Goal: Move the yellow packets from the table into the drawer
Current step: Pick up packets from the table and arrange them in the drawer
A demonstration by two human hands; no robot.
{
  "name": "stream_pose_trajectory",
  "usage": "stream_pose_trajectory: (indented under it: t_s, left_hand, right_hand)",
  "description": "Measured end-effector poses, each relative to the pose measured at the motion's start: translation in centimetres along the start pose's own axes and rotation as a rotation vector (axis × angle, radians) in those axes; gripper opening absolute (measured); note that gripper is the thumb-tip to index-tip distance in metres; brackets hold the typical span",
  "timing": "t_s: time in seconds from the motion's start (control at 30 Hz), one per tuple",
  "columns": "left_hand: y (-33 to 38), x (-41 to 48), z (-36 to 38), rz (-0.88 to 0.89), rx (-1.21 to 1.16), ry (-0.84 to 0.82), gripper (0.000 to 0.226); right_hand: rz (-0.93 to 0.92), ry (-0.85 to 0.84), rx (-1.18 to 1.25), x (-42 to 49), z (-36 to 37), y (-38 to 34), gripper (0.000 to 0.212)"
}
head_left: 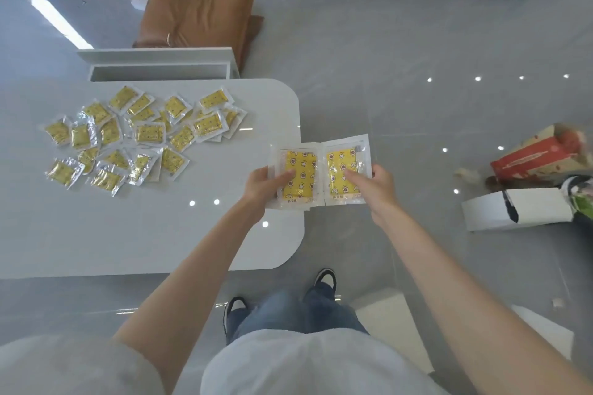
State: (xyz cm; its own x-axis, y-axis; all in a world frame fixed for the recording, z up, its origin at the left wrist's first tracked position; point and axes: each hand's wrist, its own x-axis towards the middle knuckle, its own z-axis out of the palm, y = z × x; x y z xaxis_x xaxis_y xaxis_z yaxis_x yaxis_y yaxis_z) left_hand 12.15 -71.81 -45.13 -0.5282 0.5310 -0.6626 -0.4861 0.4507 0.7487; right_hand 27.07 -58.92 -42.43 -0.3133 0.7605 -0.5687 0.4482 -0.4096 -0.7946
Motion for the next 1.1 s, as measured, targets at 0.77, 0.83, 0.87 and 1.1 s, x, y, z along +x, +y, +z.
stream_pose_trajectory:
  t_s: [0.77, 0.83, 0.87, 1.1]
  left_hand:
    - [19.3, 20.9, 17.0, -0.017, -0.068, 0.102, 0.026]
    - [22.7, 23.6, 17.6, -0.012, -0.058, 0.107, 0.026]
    - [24.8, 25.1, 18.1, -0.005, -0.056, 0.103, 0.027]
    - [34.5, 32.8, 21.0, 0.031, -0.171, 0.114, 0.031]
  right_hand:
    - [-0.095, -0.037, -0.116, 26.2, -6.0, -18.1, 0.027]
    - [-0.050, -0.029, -0.076, 29.8, -7.1, -21.4, 0.021]
    - [-0.041, -0.034, -0.058, 31.8, -7.6, -23.3, 0.020]
    - [-0.050, -0.155, -0.007, 41.9, -8.7, -33.1, 0.020]
